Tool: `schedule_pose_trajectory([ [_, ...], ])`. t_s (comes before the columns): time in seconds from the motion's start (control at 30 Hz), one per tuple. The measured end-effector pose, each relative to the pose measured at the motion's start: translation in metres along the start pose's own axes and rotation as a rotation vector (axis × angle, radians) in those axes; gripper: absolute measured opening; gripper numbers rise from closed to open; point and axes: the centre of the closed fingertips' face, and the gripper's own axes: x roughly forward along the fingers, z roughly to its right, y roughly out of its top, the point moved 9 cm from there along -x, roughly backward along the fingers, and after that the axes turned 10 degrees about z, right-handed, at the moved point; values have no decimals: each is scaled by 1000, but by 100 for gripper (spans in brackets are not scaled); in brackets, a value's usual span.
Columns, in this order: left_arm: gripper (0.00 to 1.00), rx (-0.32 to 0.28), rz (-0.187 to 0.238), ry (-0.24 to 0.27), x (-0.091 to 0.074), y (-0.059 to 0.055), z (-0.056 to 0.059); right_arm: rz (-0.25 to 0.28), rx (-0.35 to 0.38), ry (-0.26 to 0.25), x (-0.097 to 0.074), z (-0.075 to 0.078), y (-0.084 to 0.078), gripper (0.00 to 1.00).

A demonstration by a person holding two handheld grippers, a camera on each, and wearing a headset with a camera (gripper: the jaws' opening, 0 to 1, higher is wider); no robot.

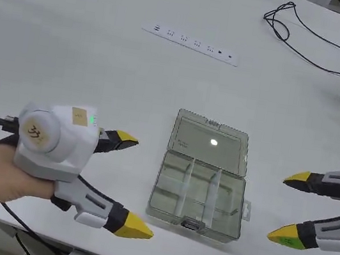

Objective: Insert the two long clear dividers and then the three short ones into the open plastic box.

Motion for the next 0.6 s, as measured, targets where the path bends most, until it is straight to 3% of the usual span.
schedule_pose_trajectory([
  [0.2,100,-4,0,3,0,0,0,-51,-5,17,1,3,-18,75],
  [0.37,100,-7,-4,4,0,-1,0,-114,-49,42,6,3,-35,85],
  [0.6,100,-14,-3,9,-1,-2,0,-174,-65,51,10,9,-55,84],
])
